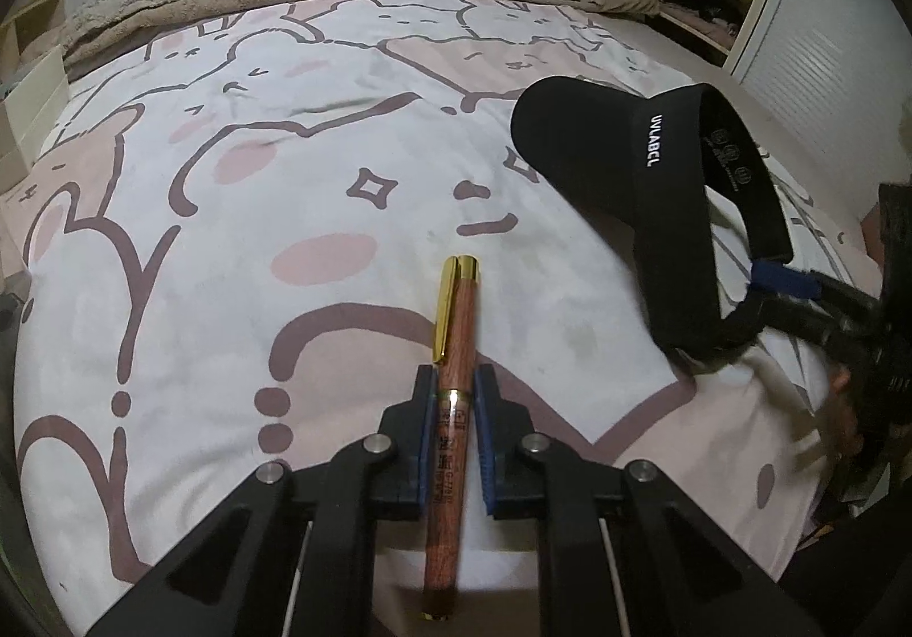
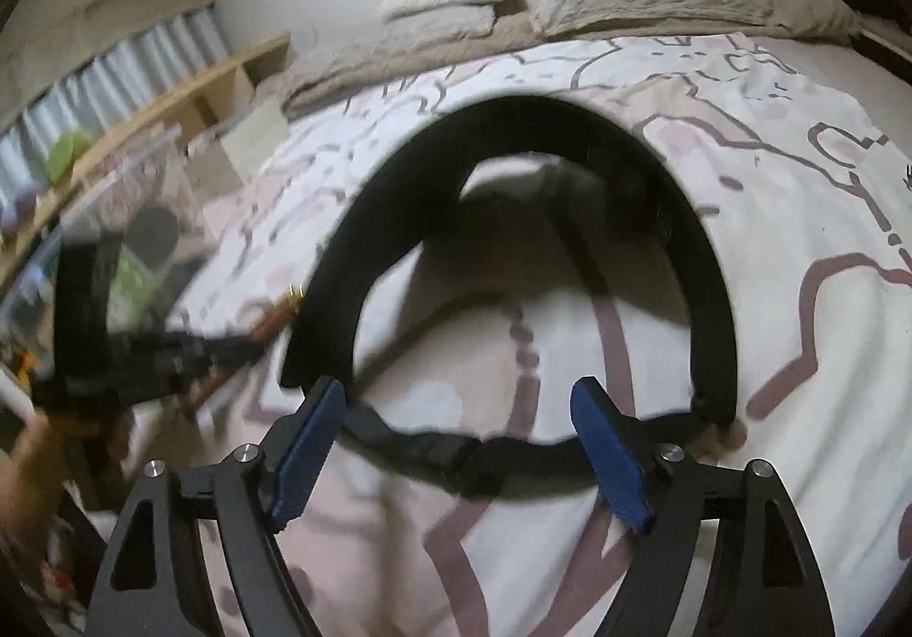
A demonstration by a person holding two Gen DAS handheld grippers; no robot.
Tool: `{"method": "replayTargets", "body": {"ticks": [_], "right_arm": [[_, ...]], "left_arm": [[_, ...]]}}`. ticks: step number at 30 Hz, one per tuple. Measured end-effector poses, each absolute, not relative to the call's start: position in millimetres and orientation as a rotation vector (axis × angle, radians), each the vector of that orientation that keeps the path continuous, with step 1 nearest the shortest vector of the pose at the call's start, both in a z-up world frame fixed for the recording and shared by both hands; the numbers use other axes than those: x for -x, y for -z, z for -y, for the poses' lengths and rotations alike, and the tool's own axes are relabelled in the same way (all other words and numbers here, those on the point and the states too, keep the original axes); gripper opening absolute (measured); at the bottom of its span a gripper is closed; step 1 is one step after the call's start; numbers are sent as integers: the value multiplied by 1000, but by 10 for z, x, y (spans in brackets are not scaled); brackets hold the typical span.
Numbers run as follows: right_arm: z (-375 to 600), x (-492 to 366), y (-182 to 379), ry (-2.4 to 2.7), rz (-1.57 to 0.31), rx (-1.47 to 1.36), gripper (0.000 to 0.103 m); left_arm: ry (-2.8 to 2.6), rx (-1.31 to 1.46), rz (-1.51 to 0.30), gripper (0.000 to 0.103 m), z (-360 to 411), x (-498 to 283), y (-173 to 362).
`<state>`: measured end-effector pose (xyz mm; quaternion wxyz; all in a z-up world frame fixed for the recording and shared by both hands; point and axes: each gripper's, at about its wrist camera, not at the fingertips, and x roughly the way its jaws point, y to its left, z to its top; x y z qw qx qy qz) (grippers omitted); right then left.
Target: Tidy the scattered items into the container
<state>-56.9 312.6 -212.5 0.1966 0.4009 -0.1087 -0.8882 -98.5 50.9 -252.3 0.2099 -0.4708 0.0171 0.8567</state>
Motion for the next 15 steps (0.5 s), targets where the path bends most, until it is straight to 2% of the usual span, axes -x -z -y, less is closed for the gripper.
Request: {"method": "replayTargets", "body": {"ticks": [12,15], "right_arm": [[-3134,1307,1839,2367,775,-1237,82],[-3108,1483,1826,2398,793,-1307,66]], "left_arm": [[-2360,1237,-8,13,-407,762,2295],[-2362,1210,10,13,-365,731,2223]]}}
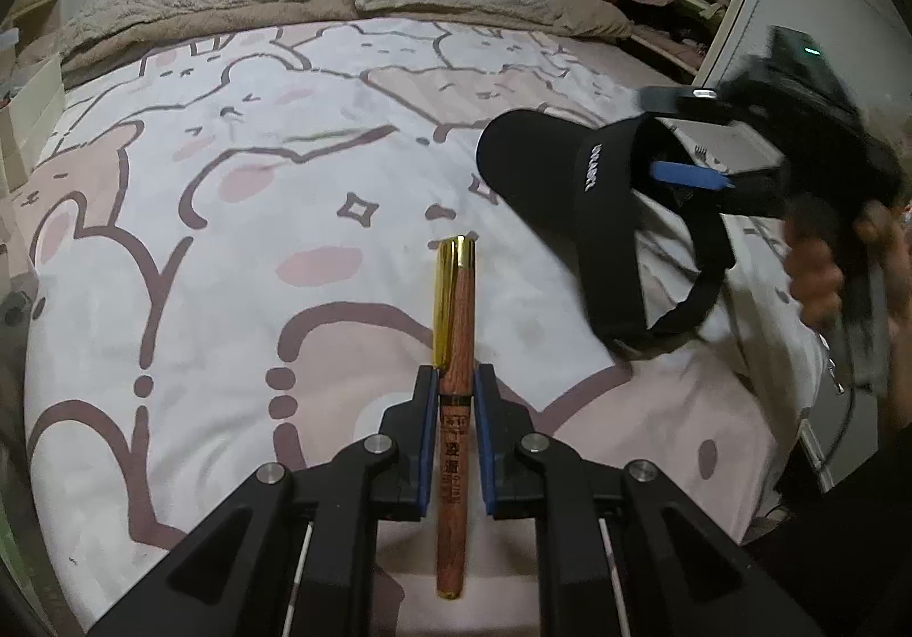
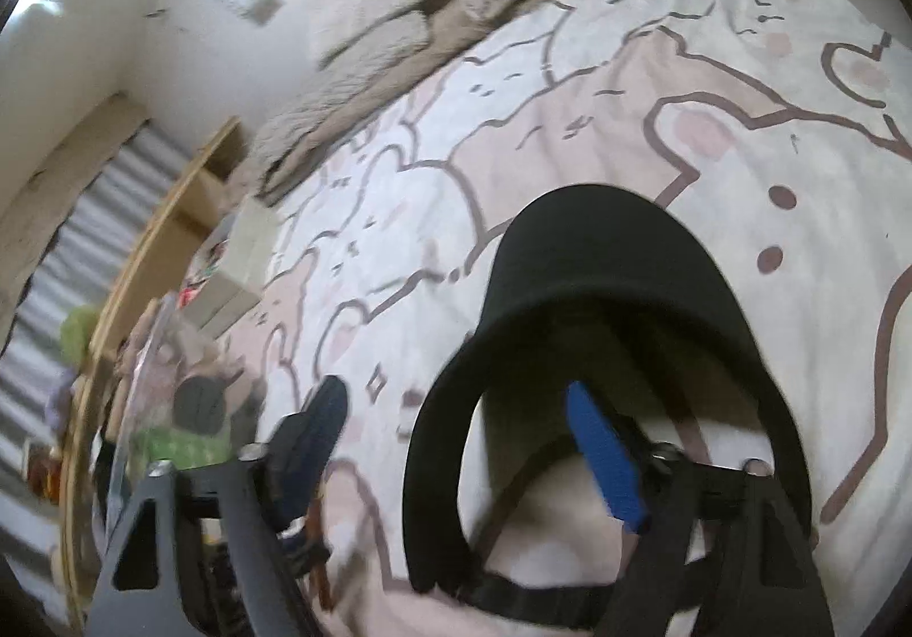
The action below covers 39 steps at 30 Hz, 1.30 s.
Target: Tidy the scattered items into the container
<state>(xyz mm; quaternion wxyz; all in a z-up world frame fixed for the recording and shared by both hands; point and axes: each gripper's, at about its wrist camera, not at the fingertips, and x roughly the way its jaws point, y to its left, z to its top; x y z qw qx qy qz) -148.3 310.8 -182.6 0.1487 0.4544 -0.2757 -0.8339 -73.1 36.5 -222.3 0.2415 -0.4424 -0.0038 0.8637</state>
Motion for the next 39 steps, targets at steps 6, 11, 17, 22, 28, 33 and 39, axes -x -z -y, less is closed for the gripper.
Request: {"method": "replayTargets", "body": {"ticks": [6,11,17,22,28,33,39], "right_arm": [[-2978,1725,1975,2479,702,-1448,54],[-2835,1651,1919,2574,516,-1372,44],[-2833,1548,1750,2593,494,-1220,27],[-2808,1405,1504,2572,498,-1131,20],[-2708,1203,1104,2511,503,-1028,19],[-2571,1051,765,2452,489,-953,19],[-2393,925,394,2403,468,-875,19]], "left_arm": [[-2371,1170,24,13,-300,664,2094],[-2398,1141,34,13,-215,577,1952],[-2434,1080,61,13,-121,443,1737],[-2464,1031,96,13,-25,355,1551],[-2501,960,147,13,116,257,1298],[-2539,895,185,13,266,162,1058],[-2583,835,209,13,470,81,741]]}}
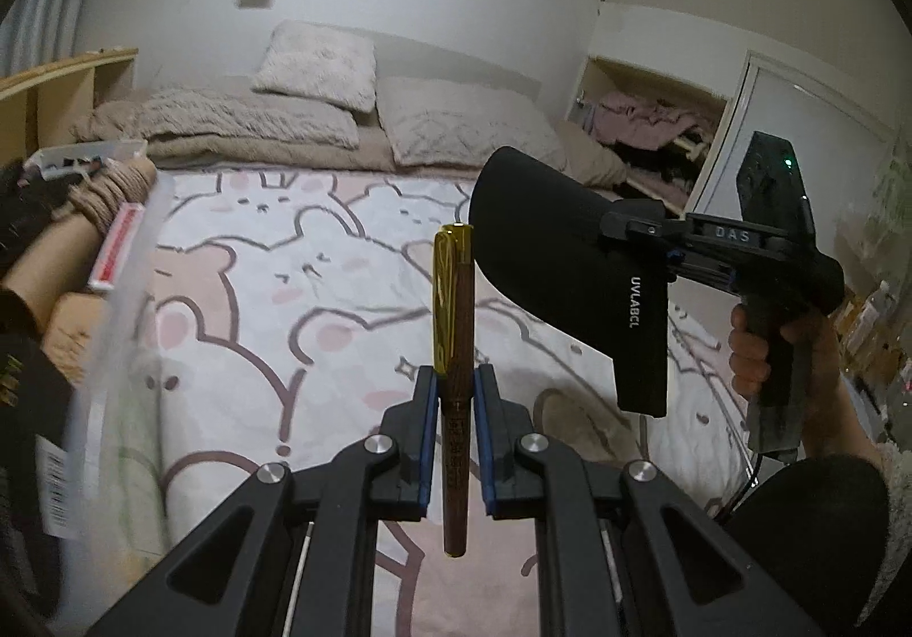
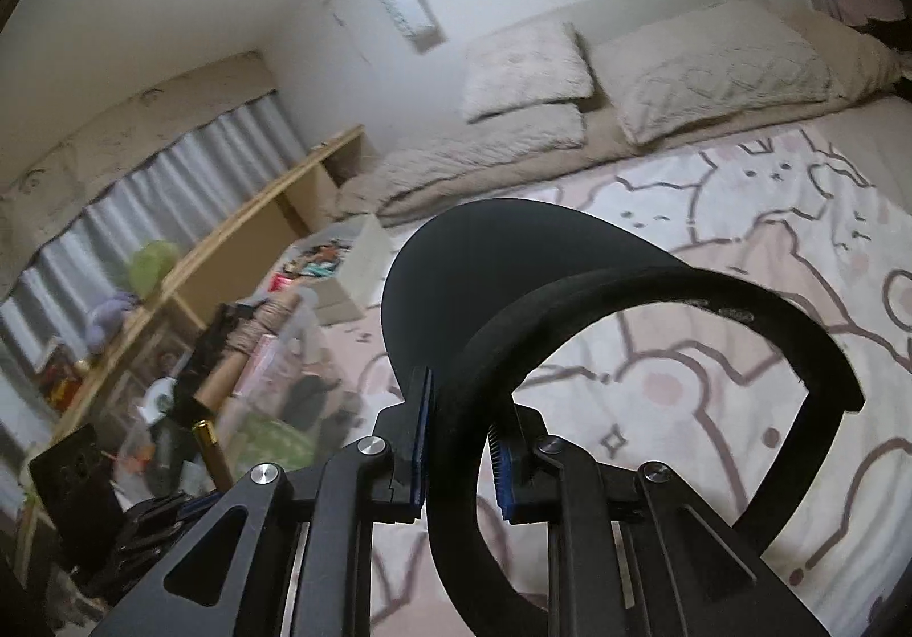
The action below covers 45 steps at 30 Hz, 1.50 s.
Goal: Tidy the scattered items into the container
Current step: 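Carry the pen with the left tool while the right tool carries the visor toward the bin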
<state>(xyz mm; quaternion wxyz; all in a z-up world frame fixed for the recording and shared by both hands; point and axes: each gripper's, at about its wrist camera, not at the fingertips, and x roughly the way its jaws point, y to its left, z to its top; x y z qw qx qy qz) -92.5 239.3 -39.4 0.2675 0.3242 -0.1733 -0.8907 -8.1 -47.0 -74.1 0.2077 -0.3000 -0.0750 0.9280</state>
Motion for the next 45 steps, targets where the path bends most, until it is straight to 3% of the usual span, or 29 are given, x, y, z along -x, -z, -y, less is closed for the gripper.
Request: {"method": "replayTargets", "body": {"ticks": [13,25,35,45], "right_arm": [[-1751,923,-120,2229,422,-814,19],[-1232,878,-419,2128,356,-819,19],[-1039,809,-593,2069,329,-807,19],[-998,819,-567,1977,389,-817,19]], "left_arm": [[-2767,691,240,13,1190,-117,26],[-2937,688,288,13,2084,-177,-272],[-3021,944,196,13,2668,189,-212],[-2959,1251,50,13,2719,783,205]]}}
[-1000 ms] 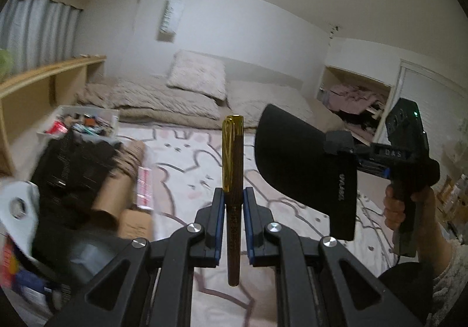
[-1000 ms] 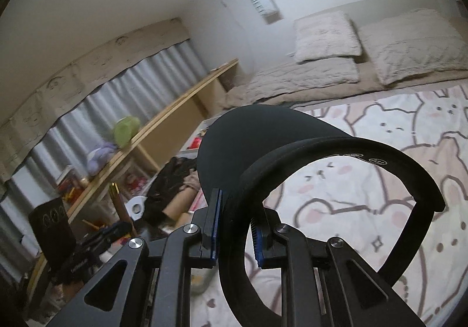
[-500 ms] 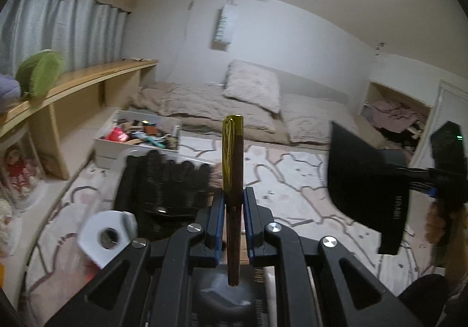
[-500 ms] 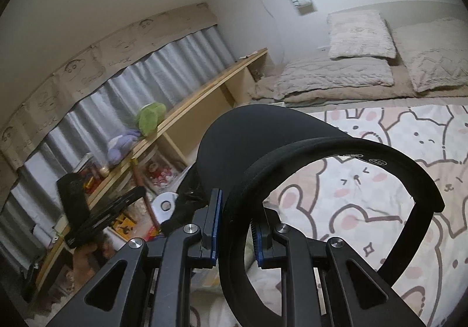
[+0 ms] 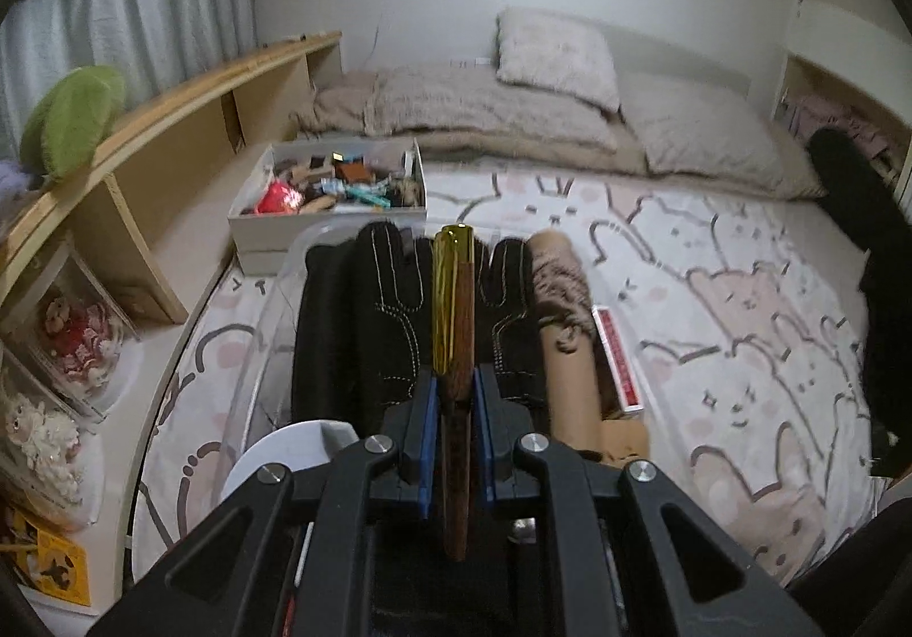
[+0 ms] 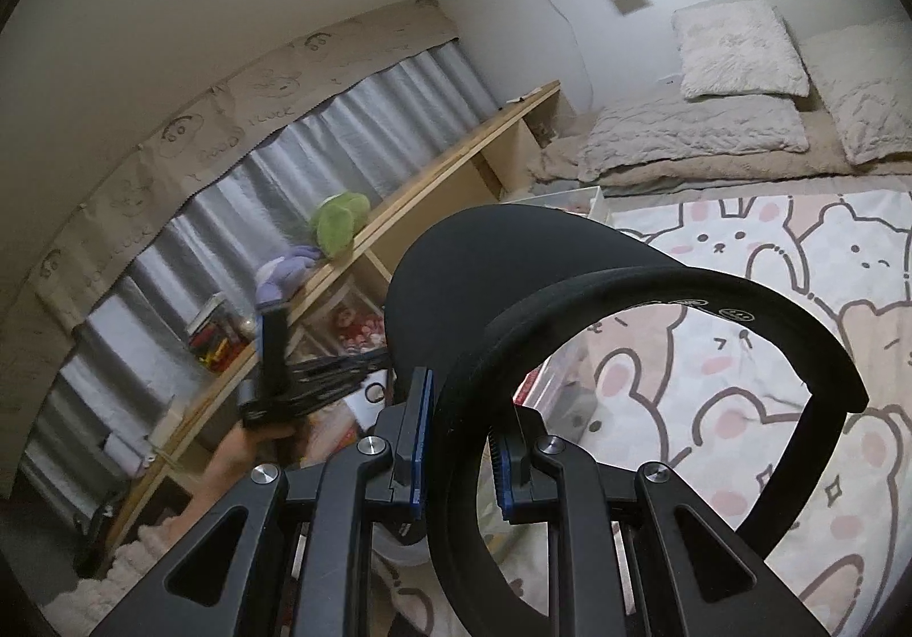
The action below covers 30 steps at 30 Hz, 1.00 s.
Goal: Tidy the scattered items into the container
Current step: 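Carry the pen with the left tool while the right tool carries the visor toward the bin, then lower the pen into the bin with the left tool while the right tool lowers the visor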
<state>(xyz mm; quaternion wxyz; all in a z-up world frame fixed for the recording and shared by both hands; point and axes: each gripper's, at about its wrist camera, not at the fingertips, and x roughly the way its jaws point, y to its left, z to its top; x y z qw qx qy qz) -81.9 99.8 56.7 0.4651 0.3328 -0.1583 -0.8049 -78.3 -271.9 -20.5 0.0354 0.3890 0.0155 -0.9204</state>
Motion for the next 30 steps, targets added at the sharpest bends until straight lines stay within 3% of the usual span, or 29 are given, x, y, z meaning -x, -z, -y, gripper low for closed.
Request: {"method": "replayTargets", "body": {"ticks": [12,14,15,16,24,30], "right_arm": [[-931,971,-565,1983,397,-833,19],[-870,986,-571,1986,369,-835,19],[-840,988,-571,1986,352,-836,19],[-801,991,-569,1986,332,-837,19],[-220,959,-651,1907,81,-827,19],[292,895,-656,1814,-85,-794,19]], "left_arm": [[2774,-1383,-155,13,2838,1094,460],[2769,-1381,-193,28,2885,1070,443],[2774,-1356,-212,50,2918,1029,409],[2785,-1329,-239,65,2953,978,365],[2904,-1162,-413,66,3143,447,-30],[2921,-1014,-399,66,3224,30,-150]]}}
